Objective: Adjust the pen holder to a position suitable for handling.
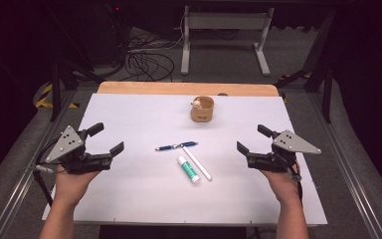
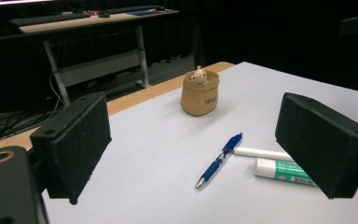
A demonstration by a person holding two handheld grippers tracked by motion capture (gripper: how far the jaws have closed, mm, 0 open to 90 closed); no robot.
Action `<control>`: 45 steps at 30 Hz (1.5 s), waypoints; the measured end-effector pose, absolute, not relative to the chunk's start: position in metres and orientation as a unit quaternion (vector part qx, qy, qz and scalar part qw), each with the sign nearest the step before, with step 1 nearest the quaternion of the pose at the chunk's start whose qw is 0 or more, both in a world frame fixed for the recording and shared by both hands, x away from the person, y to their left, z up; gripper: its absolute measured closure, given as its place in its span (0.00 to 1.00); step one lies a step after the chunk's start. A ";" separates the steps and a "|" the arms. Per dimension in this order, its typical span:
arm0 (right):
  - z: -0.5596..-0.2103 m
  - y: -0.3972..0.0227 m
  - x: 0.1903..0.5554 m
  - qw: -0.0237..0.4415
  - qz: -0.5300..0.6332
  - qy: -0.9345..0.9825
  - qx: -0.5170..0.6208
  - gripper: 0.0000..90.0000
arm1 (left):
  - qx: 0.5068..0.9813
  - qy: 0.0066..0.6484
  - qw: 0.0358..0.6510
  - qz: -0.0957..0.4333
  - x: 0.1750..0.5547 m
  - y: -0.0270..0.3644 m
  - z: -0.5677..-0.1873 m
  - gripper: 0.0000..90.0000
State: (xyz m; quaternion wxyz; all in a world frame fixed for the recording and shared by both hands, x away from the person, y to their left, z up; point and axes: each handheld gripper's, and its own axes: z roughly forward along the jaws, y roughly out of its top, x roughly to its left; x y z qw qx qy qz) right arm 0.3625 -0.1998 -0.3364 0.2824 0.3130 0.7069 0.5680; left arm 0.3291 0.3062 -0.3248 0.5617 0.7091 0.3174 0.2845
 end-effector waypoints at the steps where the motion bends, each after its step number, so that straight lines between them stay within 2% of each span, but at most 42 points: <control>1: -0.337 -0.198 0.363 0.280 0.567 0.709 0.312 0.16 | 0.710 0.317 0.560 0.286 0.329 0.307 -0.325 0.12; 7: -0.337 -0.185 0.367 0.277 0.557 0.720 0.307 0.22 | 0.709 0.320 0.560 0.286 0.329 0.307 -0.325 0.12; 11: -0.339 -0.171 0.372 0.281 0.541 0.725 0.322 0.31 | 0.708 0.319 0.563 0.283 0.330 0.307 -0.326 0.12; 27: -0.340 -0.130 0.391 0.300 0.497 0.744 0.331 0.34 | 0.711 0.320 0.560 0.279 0.330 0.306 -0.327 0.12; 34: -0.339 -0.112 0.403 0.305 0.483 0.753 0.327 0.44 | 0.711 0.321 0.560 0.279 0.328 0.308 -0.326 0.12; 45: -0.344 -0.093 0.422 0.324 0.464 0.753 0.335 0.51 | 0.713 0.324 0.557 0.277 0.330 0.307 -0.329 0.12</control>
